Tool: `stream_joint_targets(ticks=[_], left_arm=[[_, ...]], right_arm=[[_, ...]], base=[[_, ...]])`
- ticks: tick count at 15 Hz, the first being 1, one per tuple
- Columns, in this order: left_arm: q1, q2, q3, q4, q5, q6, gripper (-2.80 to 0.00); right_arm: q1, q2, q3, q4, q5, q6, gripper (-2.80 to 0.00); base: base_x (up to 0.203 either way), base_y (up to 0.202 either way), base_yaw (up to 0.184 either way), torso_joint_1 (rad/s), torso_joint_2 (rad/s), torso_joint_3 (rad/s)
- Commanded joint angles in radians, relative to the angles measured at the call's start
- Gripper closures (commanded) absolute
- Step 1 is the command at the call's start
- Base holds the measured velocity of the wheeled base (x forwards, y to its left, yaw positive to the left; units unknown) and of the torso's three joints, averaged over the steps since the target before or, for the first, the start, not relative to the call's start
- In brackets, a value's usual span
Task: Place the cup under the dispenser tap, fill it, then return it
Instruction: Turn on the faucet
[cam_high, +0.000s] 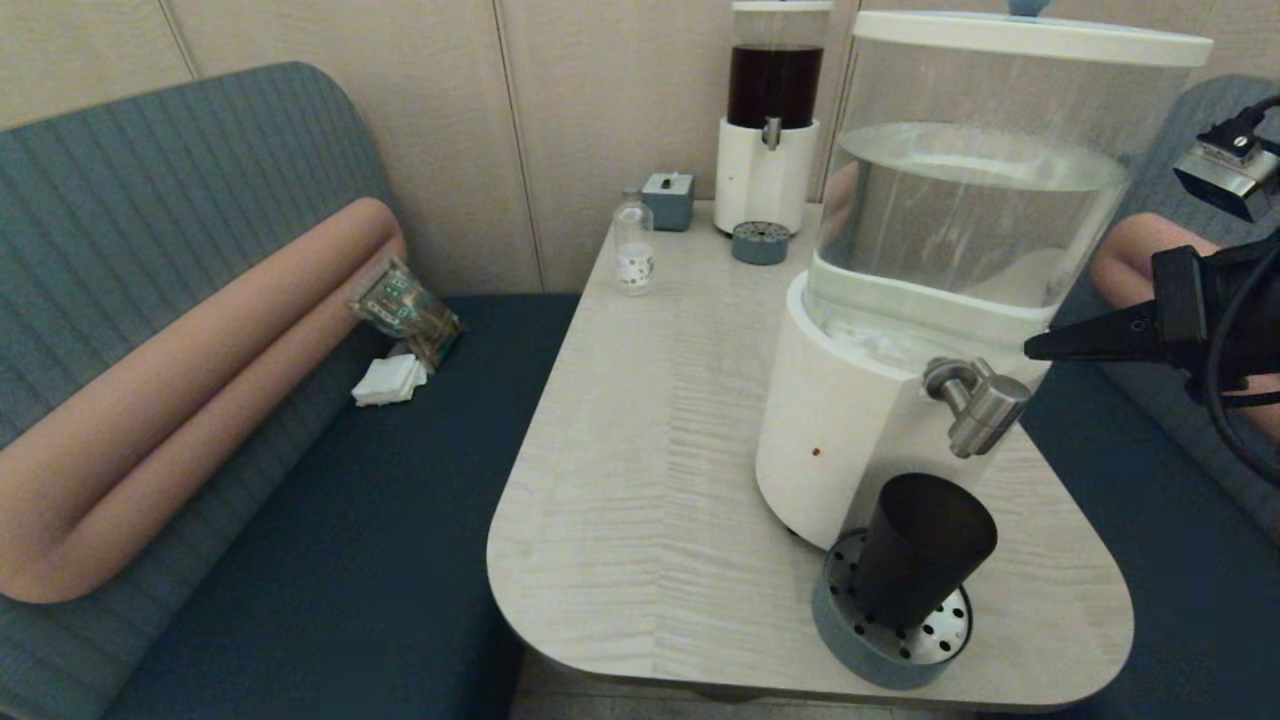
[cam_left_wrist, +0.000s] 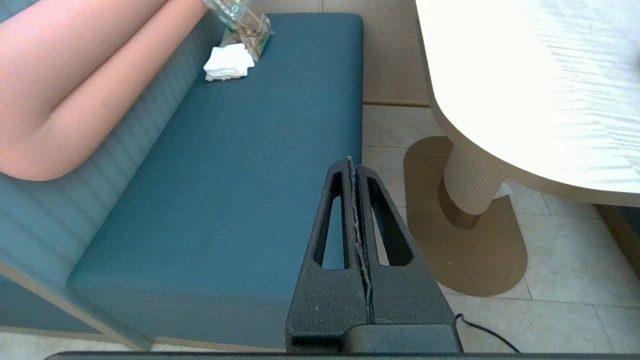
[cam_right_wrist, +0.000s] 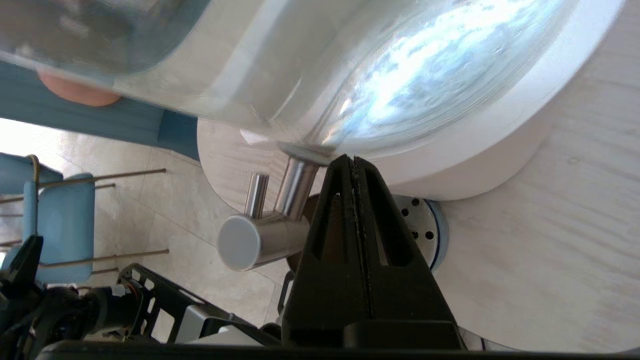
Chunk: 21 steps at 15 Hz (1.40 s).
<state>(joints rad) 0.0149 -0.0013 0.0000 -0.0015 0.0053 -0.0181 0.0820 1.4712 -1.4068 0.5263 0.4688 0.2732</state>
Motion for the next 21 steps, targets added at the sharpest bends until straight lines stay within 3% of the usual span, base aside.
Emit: stream_joint_targets(ticks=[1, 9, 14, 21], left_arm=[[0.000, 0.002, 0.002, 0.000, 0.001, 0.000, 0.00], [0.000, 0.001, 0.002, 0.000, 0.001, 0.000, 0.00], [0.000, 0.001, 0.002, 0.000, 0.001, 0.000, 0.00], [0.000, 0.001, 0.002, 0.000, 0.001, 0.000, 0.00]], right_arm=[[0.010, -0.020, 0.024, 0.000, 0.012, 0.000, 0.00], [0.062, -0.031, 0.043, -0.001, 0.024, 0.001, 0.00], [0.070, -0.029, 0.109, -0.103, 0.018, 0.003, 0.00], [0.079, -0.020, 0.118, -0.143, 0.025, 0.003, 0.00]], base=[[0.000, 0.000, 0.000, 0.000, 0.00, 0.000], [0.000, 0.000, 0.000, 0.000, 0.00, 0.000], [0.000, 0.000, 0.000, 0.000, 0.00, 0.000], [0.000, 0.000, 0.000, 0.000, 0.00, 0.000]])
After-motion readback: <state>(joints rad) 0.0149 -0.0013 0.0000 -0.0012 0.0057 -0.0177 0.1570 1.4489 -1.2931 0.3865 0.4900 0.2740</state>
